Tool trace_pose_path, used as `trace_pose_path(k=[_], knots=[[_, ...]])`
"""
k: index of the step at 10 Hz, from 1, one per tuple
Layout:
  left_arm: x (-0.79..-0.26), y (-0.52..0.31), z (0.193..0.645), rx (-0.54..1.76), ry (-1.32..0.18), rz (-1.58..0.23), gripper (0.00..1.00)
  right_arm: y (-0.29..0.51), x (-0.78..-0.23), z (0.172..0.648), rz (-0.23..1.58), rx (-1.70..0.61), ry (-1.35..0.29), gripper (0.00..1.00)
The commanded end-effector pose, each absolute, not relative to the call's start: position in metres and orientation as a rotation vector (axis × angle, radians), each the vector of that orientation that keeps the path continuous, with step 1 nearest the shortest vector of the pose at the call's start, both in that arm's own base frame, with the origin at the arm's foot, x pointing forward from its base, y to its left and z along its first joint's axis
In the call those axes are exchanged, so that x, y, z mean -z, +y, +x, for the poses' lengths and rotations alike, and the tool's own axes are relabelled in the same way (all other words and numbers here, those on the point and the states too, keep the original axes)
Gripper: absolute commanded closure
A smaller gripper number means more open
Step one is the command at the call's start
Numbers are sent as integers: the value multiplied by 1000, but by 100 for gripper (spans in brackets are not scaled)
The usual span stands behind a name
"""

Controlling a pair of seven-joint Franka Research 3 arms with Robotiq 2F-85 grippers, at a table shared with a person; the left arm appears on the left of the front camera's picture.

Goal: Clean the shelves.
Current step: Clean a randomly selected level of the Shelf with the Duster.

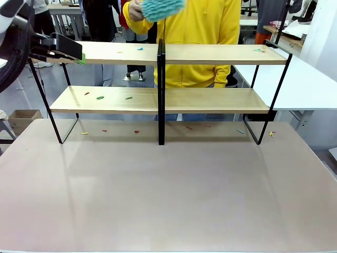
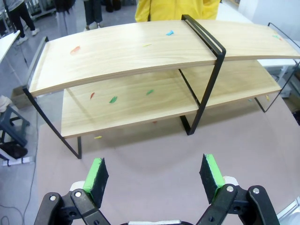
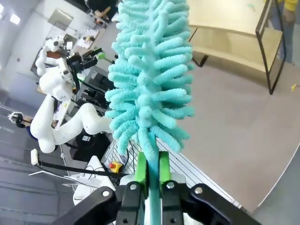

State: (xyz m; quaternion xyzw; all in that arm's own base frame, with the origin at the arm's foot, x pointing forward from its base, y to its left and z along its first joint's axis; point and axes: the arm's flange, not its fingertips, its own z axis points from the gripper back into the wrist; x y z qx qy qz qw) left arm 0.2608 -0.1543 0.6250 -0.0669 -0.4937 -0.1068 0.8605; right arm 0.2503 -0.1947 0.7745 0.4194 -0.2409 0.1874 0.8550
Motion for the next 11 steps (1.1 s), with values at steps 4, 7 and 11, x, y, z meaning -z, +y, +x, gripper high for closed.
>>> trace_pose_path(k=[4, 7, 11], knots=[[-625, -154, 260, 218, -1039, -133, 0, -121, -767, 328, 675, -383, -519, 88], [-625, -154, 260, 218, -1039, -133, 0, -61, -742, 395, 559, -318, -475, 88], [-625, -154, 260, 218, -1039, -133, 0, -19, -706, 438, 460, -331, -372, 88]])
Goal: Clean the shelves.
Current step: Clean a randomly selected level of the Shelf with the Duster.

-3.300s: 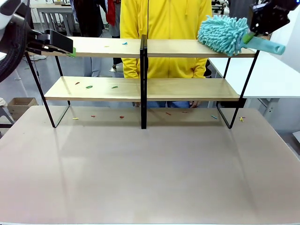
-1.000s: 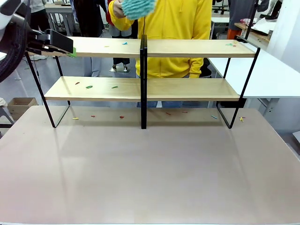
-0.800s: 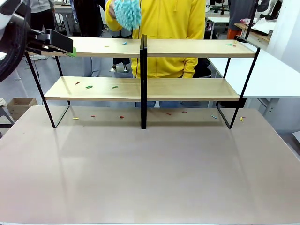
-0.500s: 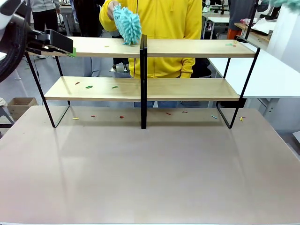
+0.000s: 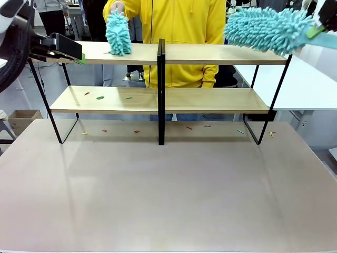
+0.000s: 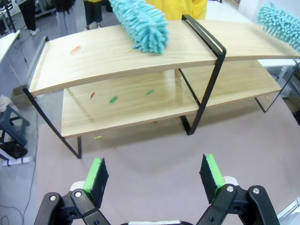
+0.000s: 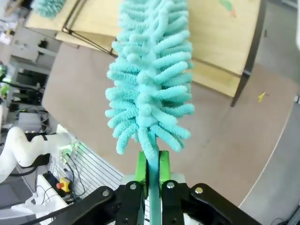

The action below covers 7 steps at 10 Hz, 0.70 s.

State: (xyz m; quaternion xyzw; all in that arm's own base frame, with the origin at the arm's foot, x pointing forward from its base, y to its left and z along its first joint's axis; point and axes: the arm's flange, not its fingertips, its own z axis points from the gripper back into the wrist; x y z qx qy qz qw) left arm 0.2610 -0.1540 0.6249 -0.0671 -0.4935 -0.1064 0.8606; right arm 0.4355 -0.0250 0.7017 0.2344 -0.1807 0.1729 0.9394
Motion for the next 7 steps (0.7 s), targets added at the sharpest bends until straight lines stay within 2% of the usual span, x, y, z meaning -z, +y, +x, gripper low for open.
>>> trace_pose_path(k=[1, 3, 7], knots=[[-625, -154, 260, 218, -1039, -133, 0, -11, -702, 444, 437, -310, -424, 100], [-625, -154, 260, 218, -1039, -133, 0, 2, -696, 457, 396, -281, -460, 100], [-625, -154, 260, 218, -1039, -133, 0, -6, -676, 475, 309, -195, -374, 100]])
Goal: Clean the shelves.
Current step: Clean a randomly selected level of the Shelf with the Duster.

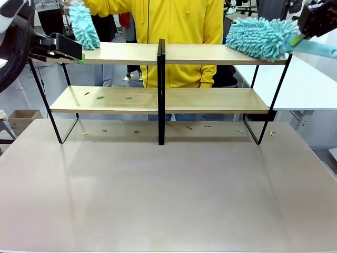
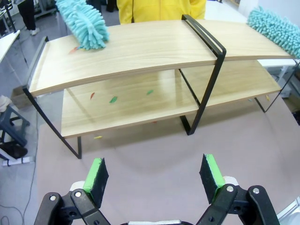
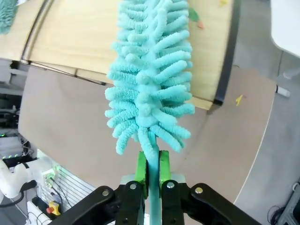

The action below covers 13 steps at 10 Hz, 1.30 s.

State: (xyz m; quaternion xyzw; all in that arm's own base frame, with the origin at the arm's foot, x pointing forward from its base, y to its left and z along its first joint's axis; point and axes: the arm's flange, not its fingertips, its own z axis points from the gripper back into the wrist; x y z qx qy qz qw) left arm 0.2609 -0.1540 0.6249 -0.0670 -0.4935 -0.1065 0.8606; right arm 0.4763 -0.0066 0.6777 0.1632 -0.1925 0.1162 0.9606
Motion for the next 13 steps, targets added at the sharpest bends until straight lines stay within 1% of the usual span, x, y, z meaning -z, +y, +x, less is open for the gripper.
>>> trace_pose_path(k=[1, 2, 4, 6, 7, 9, 12, 13], knots=[[-625, -154, 260, 218, -1039, -133, 0, -9, -675, 476, 305, -190, -367, 100], [-625, -154, 260, 218, -1039, -133, 0, -15, -673, 480, 251, -154, -374, 100], [-625, -154, 260, 218, -1039, -133, 0, -29, -676, 483, 86, -65, -449, 100], [-625, -154, 260, 218, -1039, -133, 0, -32, -676, 481, 10, -7, -501, 100], [-625, -154, 260, 218, -1039, -133, 0, -30, -675, 481, 18, -9, -513, 100], [-625, -154, 260, 218, -1039, -133, 0, -25, -675, 477, 123, -74, -538, 100], [-625, -154, 260, 218, -1039, -133, 0, -42, -681, 473, 234, -61, -522, 100], [-625, -154, 260, 218, -1039, -133, 0, -60, -693, 468, 397, -73, -489, 100]])
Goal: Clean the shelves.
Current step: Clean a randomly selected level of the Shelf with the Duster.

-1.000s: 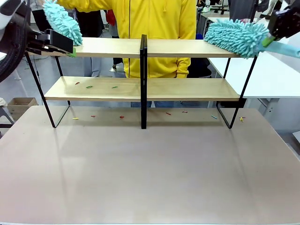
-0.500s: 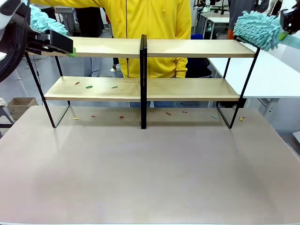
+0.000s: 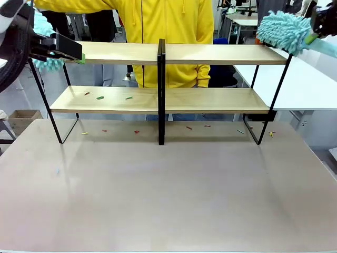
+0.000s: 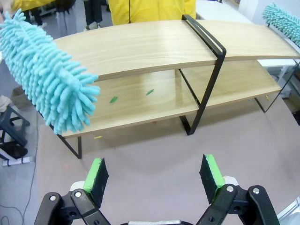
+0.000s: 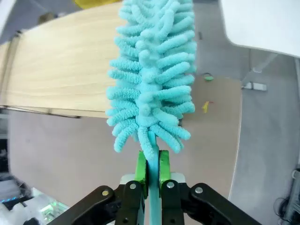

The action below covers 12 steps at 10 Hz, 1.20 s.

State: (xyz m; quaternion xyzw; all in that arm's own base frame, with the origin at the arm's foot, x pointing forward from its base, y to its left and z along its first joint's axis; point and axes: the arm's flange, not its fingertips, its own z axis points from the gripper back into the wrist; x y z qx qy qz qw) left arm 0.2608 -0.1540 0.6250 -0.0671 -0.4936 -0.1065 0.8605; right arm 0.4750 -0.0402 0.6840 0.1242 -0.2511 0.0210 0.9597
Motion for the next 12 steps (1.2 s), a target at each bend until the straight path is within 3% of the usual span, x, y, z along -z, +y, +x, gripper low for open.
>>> trace_pose_path(k=[1, 2, 5, 7, 9, 12], knots=[[-625, -154, 260, 218, -1039, -133, 0, -91, -713, 452, 479, -81, -523, 100], [-625, -154, 260, 218, -1039, -133, 0, -123, -731, 431, 536, -113, -545, 100], [-625, -154, 260, 218, -1039, -133, 0, -194, -751, 319, 910, -459, -333, 100], [-625, -154, 260, 218, -1039, -133, 0, -216, -740, 253, 982, -567, -369, 100], [-625, -154, 260, 218, -1039, -133, 0, -210, -728, 235, 963, -638, -403, 100], [-625, -154, 260, 218, -1039, -133, 0, -214, -734, 226, 994, -569, -375, 100]])
